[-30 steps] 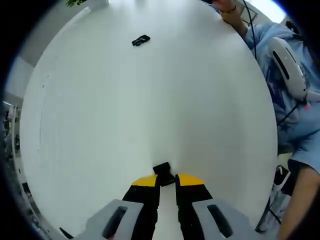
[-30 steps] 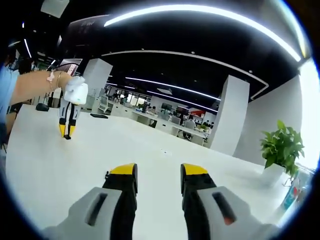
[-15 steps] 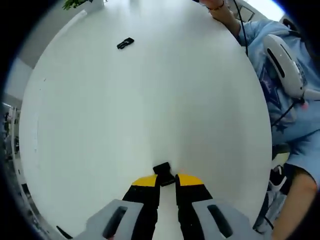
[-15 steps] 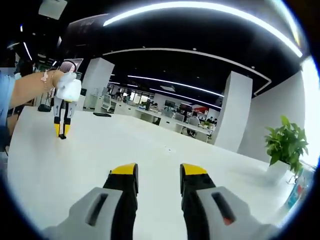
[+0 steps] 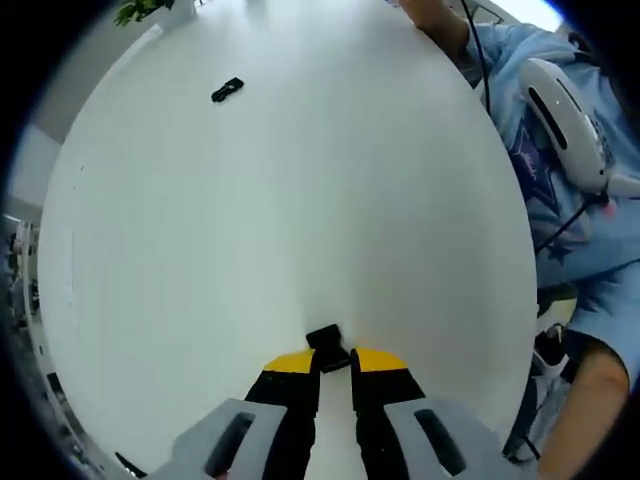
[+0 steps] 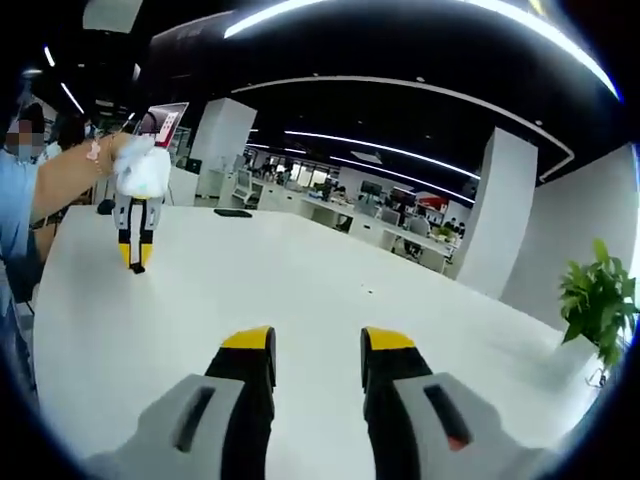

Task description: Snap the two parts of the plastic buckle together until the buckle closes and remains connected.

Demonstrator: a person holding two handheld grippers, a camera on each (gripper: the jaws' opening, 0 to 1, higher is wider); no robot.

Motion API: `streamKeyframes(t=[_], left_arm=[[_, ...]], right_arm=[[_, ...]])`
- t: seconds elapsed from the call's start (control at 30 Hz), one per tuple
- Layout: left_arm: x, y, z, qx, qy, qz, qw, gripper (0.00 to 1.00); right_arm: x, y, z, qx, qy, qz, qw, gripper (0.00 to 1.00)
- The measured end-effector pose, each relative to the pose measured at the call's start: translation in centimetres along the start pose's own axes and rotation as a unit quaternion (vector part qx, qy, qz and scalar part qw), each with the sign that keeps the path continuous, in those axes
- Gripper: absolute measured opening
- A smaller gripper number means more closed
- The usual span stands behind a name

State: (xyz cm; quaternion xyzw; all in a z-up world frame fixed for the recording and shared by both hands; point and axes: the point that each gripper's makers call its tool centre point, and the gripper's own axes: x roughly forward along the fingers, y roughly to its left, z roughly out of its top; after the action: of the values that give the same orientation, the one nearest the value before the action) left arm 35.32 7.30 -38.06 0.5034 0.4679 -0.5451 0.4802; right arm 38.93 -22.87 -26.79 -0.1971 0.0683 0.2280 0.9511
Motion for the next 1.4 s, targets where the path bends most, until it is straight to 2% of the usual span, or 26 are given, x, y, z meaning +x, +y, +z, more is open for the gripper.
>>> streamKeyframes(t=[0.2,0.3,0.47,0.67,0.97,1.07,1.13,1.3,1.4], left_arm=[[0.0,0.3,0.1,-0.008,0.001,-0.005,1.0,0.11],[0.0,0.3,0.1,-0.008,0.002,-0.004,1.0,0.11],[0.1,0.3,0.2,-0.01,0.009,-0.005,0.9999,0.11],[0.1,0.2,0.0,-0.009,0.016,-0.006,0.9998,0.11],[0.1,-0.1,-0.1,-0.01,0.021,-0.008,0.9997,0.11],[0.1,-0.3,-0.1,-0.011,0.019,-0.007,0.9997,0.11],[0.1,-0.3,-0.1,-0.013,0.017,-0.007,0.9997,0.11],[0.1,-0.5,-0.1,-0.012,0.015,-0.008,0.9998,0.11],[0.1,-0.6,-0.1,-0.011,0.014,-0.009,0.9998,0.11]], right_arm=[[1.3,1.2,0.6,-0.009,0.015,0.038,0.9991,0.33],[2.0,2.6,0.7,-0.017,0.029,0.072,0.9968,0.34],[3.4,4.0,0.0,-0.026,0.059,0.109,0.992,0.33],[4.6,4.6,-1.0,-0.03,0.093,0.129,0.9869,0.32],[6.2,7.0,-3.8,-0.027,0.168,0.189,0.9671,0.3],[6.8,7.4,-5.1,-0.038,0.201,0.191,0.9602,0.3],[7.1,7.5,-5.5,-0.036,0.207,0.193,0.9584,0.29],[7.2,8.2,-6.6,-0.029,0.239,0.211,0.9472,0.27],[7.4,8.4,-6.8,-0.03,0.245,0.216,0.9448,0.26]])
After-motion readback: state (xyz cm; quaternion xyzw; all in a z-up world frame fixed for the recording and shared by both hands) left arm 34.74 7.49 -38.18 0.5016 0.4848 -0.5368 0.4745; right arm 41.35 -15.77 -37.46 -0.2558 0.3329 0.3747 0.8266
